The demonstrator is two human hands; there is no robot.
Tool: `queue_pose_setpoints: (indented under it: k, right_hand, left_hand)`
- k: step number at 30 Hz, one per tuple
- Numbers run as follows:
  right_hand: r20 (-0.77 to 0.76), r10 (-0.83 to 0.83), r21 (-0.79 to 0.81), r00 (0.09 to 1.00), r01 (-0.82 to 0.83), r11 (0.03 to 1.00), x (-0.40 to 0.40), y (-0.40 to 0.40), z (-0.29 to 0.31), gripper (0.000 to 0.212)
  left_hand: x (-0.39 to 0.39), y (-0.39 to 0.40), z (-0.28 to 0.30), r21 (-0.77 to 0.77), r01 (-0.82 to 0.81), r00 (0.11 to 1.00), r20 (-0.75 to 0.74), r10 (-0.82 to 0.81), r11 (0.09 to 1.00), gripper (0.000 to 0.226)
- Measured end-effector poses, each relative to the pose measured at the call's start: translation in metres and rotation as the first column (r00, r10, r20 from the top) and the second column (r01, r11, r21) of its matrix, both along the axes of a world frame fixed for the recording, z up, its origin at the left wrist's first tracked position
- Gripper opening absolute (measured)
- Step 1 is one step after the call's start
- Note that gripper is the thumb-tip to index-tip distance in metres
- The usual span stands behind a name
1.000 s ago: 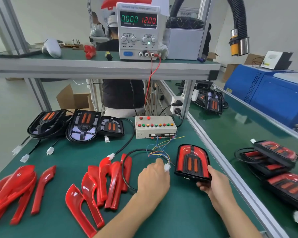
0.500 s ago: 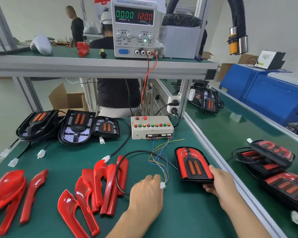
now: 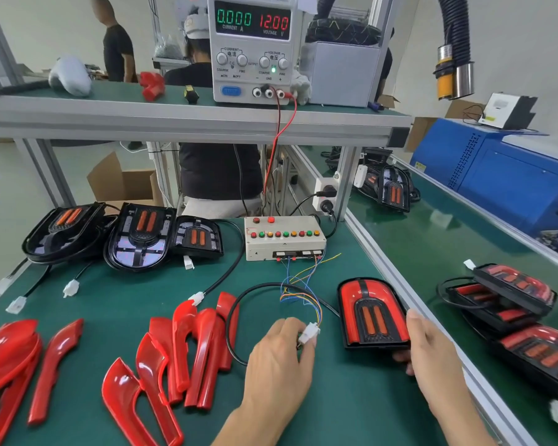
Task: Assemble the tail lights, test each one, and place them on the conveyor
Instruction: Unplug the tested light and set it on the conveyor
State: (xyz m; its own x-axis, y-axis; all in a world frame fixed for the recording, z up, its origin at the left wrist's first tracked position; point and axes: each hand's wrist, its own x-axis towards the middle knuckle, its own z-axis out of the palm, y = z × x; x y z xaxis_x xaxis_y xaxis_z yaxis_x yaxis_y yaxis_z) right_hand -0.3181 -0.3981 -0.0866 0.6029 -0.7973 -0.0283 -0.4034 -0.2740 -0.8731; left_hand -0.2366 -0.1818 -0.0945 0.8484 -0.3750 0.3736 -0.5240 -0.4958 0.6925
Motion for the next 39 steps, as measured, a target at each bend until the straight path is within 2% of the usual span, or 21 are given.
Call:
queue_pose_setpoints:
  k: [1,3,5,7,9,11,13,17,20,28,35,39]
  right_hand:
    - [0.005,-0.065,-0.124,0.998,0.065,0.990,-0.004,0.006,-0.001,0.048]
    - [0.130,-0.136,-0.315,0.982,0.171,0.933,-0.012,0.025,-0.001,0.037]
    - [0.243,-0.005,-0.406,0.970,0.107,0.908,-0.013,0.051,0.001,0.014]
    - [0.195,0.201,-0.310,0.960,-0.135,0.941,-0.004,0.073,0.001,0.006]
    - [0.120,0.374,-0.044,0.920,-0.371,0.928,0.012,0.090,0.002,0.014]
    - [0.160,0.416,0.164,0.895,-0.440,0.883,0.030,0.100,0.003,0.024]
    - [0.238,0.368,0.264,0.899,-0.424,0.866,0.044,0.105,0.002,0.033]
    - [0.333,0.268,0.312,0.904,-0.374,0.873,0.056,0.106,-0.001,0.033]
    - [0.375,0.228,0.386,0.898,-0.375,0.843,0.058,0.106,-0.004,0.030]
    - [0.365,0.230,0.429,0.902,-0.382,0.818,0.060,0.109,-0.017,0.031]
    - [0.381,0.256,0.373,0.889,-0.401,0.837,0.057,0.109,-0.018,0.038]
    - [0.403,0.232,0.406,0.885,-0.400,0.821,0.060,0.113,-0.019,0.040]
  left_hand:
    - [0.002,-0.001,0.000,-0.051,-0.008,1.000,-0.016,0.007,0.999,0.011]
    - [0.004,-0.001,-0.001,-0.115,-0.008,0.999,-0.044,0.003,0.993,0.008]
    - [0.005,-0.001,-0.004,-0.149,0.006,0.998,-0.057,-0.014,0.989,0.007]
    - [0.005,-0.001,-0.006,-0.156,0.023,0.999,-0.038,-0.030,0.987,0.008]
    - [0.004,-0.001,-0.008,-0.159,0.036,0.999,-0.011,-0.038,0.987,0.010]
    - [0.004,0.000,-0.008,-0.171,0.036,0.999,-0.007,-0.038,0.985,0.011]
    - [0.004,0.002,-0.008,-0.176,0.032,0.999,0.000,-0.032,0.984,0.010]
    - [0.008,0.007,-0.010,-0.136,0.036,0.999,0.031,-0.032,0.990,0.018]
    - [0.009,0.010,-0.013,-0.108,0.030,0.998,0.053,-0.024,0.994,0.018]
    - [0.004,0.016,-0.022,-0.070,-0.084,0.991,0.102,0.091,0.994,0.015]
    - [0.004,0.017,-0.025,-0.056,-0.055,0.981,0.182,0.065,0.997,0.019]
    - [0.004,0.018,-0.025,-0.052,-0.041,0.975,0.216,0.051,0.998,0.020]
